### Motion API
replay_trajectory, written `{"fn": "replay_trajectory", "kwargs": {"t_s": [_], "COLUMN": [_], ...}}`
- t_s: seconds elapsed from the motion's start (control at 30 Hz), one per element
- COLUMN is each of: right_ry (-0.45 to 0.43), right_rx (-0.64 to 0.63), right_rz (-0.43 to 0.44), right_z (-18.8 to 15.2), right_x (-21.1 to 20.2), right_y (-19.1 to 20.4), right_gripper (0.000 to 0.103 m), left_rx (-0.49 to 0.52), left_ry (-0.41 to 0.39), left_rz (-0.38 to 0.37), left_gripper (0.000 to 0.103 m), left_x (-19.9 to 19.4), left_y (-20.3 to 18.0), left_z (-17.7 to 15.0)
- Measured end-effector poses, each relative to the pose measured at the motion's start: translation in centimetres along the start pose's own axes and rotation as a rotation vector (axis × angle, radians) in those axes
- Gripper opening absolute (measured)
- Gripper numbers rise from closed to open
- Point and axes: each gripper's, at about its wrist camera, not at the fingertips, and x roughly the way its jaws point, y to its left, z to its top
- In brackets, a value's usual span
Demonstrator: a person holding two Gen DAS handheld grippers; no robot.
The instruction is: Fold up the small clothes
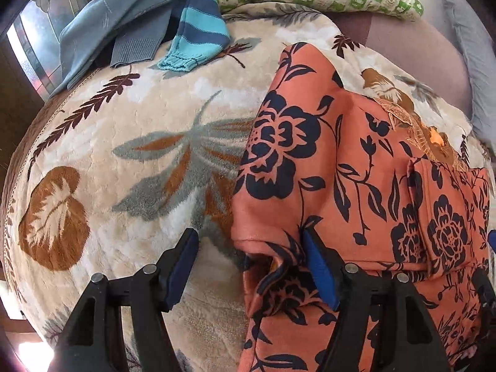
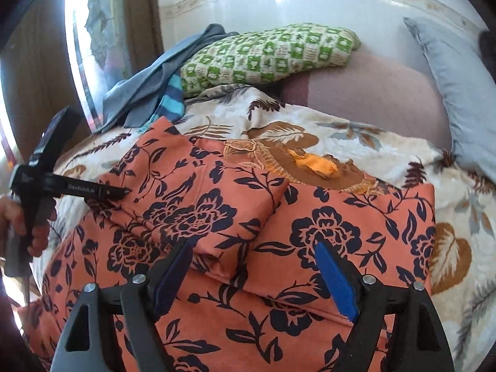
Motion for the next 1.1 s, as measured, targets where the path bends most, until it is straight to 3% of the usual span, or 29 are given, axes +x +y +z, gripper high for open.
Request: {"fn": "replay_trajectory", "kwargs": {"t_s": [0.07,0.2,0.3,0.4,0.47,0.53,0.57,0.6,0.73,0.83,0.87,0.93,1.03,1.1], "right_ry": [0.006,0.026,0.125,0.292,0.256,0.235,0.225,0.217,0.183,0.193,0.185,0.129,0.087,0.051], "right_rx": [-0.045,-0.049,0.026,0.113,0.102,0.08,0.089,0.118,0.278,0.569,0.637,0.726,0.879,0.875], "right_rz": [0.0,0.015,0.001,-0.015,-0.038,-0.064,-0.064,-0.059,-0.134,-0.002,-0.004,-0.068,-0.095,-0.121], "right_z": [1.0,3.4,4.4,3.3,3.0,3.0,3.1,3.0,2.2,0.1,-0.8,-3.0,-6.8,-7.9], "right_x": [0.3,2.2,5.8,10.2,9.8,8.7,8.1,7.6,5.7,4.2,3.3,0.7,-2.8,-5.1], "right_y": [1.3,3.3,3.7,3.2,3.4,3.1,2.2,1.1,-5.2,-11.9,-13.7,-17.1,-21.6,-22.7], "right_gripper": [0.084,0.084,0.083,0.078,0.073,0.043,0.024,0.016,0.014,0.017,0.019,0.019,0.02,0.02], "left_rx": [-0.022,0.03,0.085,0.152,0.19,0.183,0.148,0.125,0.107,0.125,0.129,0.128,0.106,0.098], "left_ry": [-0.012,-0.159,-0.223,-0.156,-0.062,0.005,-0.022,-0.021,-0.004,-0.004,-0.007,-0.012,-0.025,-0.045], "left_rz": [-0.014,0.03,0.049,0.061,0.098,0.099,0.069,0.052,0.03,0.057,0.063,0.066,0.065,0.083], "left_gripper": [0.069,0.069,0.069,0.069,0.069,0.071,0.072,0.073,0.075,0.075,0.075,0.075,0.075,0.074], "left_x": [-1.3,-5.4,-6.5,-4.2,-1.4,0.8,0.7,0.7,0.5,0.1,-0.1,-0.3,-1.3,-2.7], "left_y": [0.2,-0.6,-1.6,-2.8,-3.2,-2.7,-2.1,-1.6,-1.0,-1.4,-1.5,-1.5,-1.2,-1.2], "left_z": [0.4,1.2,1.8,2.0,1.7,1.0,0.8,0.7,0.6,0.6,0.5,0.3,-0.2,-1.0]}}
